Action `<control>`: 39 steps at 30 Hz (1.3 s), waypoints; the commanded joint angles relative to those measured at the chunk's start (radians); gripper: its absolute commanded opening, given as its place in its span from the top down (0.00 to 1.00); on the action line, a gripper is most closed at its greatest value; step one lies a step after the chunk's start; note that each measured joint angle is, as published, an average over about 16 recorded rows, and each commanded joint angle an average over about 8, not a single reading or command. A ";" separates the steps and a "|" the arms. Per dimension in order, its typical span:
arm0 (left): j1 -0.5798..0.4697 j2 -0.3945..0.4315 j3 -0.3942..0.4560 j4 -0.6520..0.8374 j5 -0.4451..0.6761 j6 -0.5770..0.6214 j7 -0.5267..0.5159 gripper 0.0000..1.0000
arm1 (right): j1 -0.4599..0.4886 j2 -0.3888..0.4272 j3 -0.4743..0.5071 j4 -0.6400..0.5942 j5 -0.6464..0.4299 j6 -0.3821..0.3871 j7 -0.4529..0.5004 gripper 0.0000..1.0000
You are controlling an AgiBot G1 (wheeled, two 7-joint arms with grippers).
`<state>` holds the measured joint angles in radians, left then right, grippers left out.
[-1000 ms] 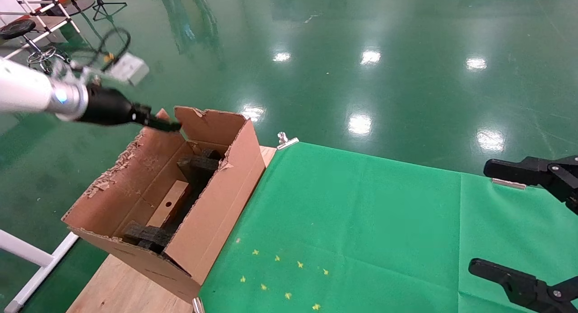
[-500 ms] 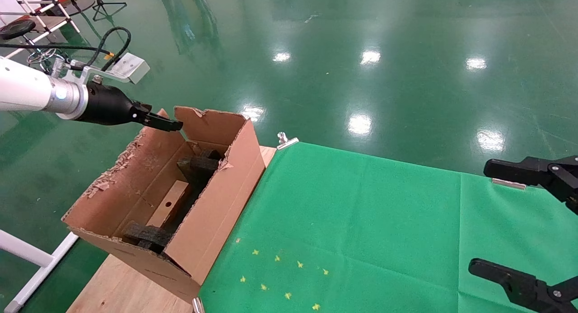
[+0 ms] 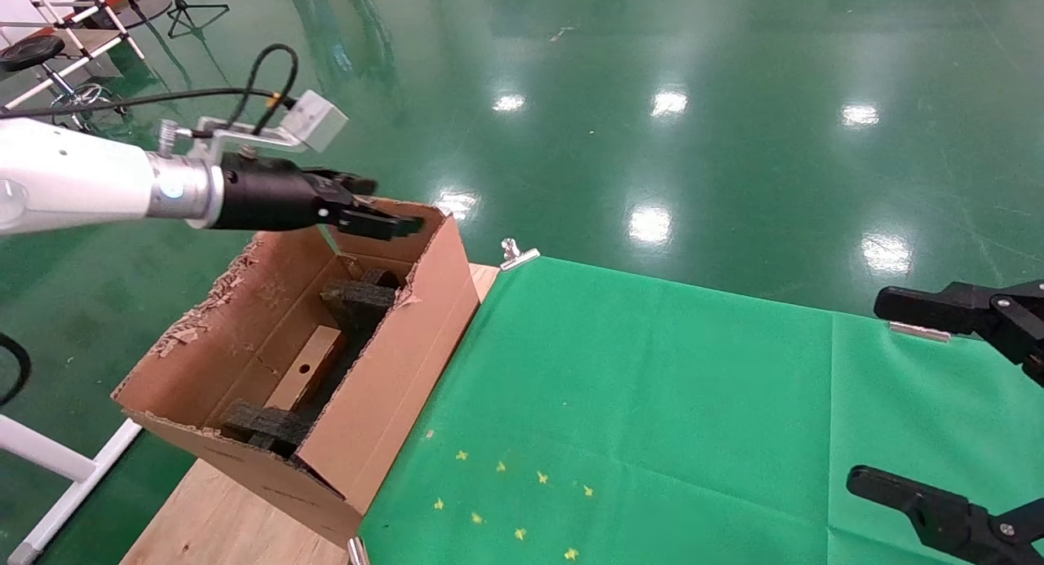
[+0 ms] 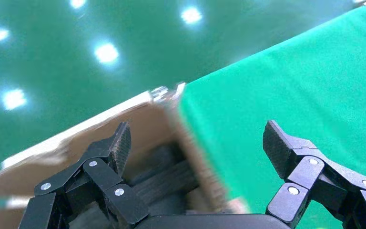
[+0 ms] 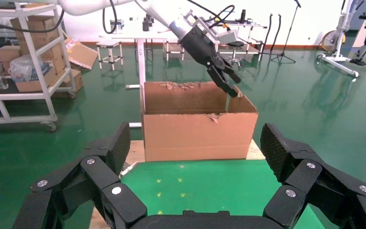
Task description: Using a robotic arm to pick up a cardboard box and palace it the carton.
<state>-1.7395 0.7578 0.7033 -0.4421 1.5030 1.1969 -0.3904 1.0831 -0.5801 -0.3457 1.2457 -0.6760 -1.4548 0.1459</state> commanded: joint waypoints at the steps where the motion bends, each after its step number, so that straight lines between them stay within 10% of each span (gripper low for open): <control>1: 0.030 -0.007 -0.019 -0.038 -0.035 0.013 0.009 0.00 | 0.000 0.000 0.000 0.000 0.000 0.000 0.000 0.00; 39: 0.604 -0.133 -0.385 -0.764 -0.701 0.271 0.184 0.00 | 0.000 0.000 0.000 0.000 0.000 0.000 0.000 0.00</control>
<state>-1.1400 0.6257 0.3213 -1.2013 0.8067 1.4663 -0.2078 1.0831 -0.5800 -0.3459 1.2457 -0.6759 -1.4547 0.1459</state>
